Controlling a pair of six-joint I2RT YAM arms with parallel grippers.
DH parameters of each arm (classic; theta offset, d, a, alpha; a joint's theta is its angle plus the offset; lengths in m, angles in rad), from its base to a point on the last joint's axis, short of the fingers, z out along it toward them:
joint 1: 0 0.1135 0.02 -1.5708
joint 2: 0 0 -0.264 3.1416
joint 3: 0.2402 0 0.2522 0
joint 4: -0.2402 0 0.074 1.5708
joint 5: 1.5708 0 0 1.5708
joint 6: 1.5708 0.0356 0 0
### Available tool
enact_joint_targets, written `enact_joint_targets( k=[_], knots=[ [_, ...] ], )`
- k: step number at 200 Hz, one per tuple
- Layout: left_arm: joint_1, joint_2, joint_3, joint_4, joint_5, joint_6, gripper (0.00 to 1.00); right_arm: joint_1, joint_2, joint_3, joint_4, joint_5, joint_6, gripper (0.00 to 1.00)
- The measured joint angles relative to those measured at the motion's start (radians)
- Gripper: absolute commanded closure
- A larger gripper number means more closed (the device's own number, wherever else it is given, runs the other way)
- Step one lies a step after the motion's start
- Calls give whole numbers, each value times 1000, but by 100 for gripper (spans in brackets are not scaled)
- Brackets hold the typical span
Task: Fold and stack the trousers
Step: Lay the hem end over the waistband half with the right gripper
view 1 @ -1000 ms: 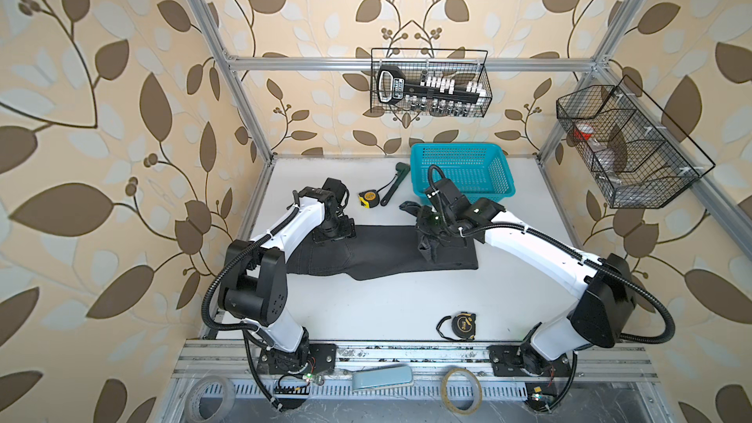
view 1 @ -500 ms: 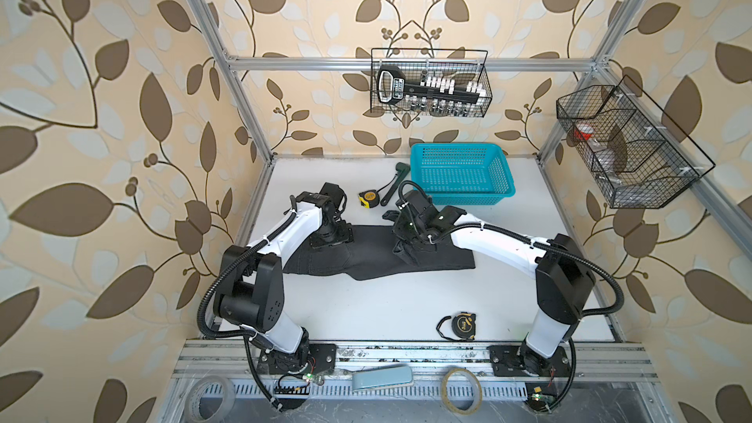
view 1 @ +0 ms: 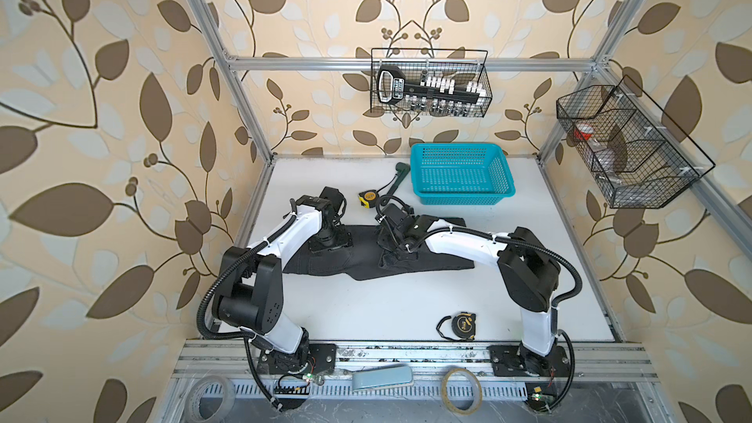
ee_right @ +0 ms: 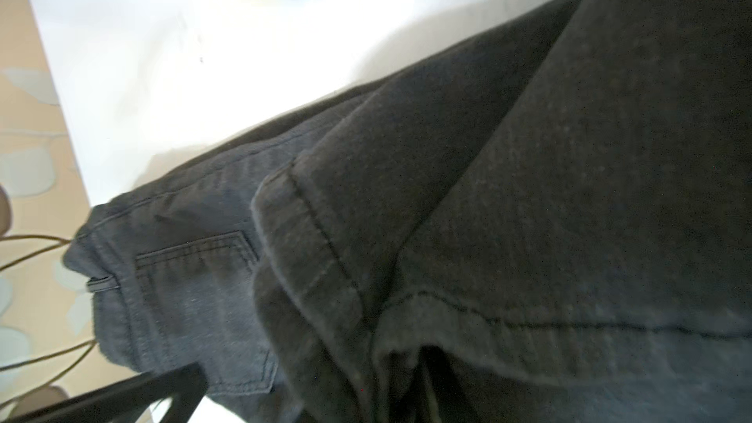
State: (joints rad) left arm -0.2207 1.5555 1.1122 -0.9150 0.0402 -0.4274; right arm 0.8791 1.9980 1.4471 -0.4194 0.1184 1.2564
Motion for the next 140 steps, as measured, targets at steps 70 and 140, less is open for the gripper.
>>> enact_joint_targets(
  k=[70, 140],
  knots=[
    [0, -11, -2, -1, -18, 0, 15, 24, 68, 136, 17, -77, -92, 49],
    [0, -30, -2, -2, 36, -22, 15, -72, -227, -20, -89, -93, -306, 44]
  ],
)
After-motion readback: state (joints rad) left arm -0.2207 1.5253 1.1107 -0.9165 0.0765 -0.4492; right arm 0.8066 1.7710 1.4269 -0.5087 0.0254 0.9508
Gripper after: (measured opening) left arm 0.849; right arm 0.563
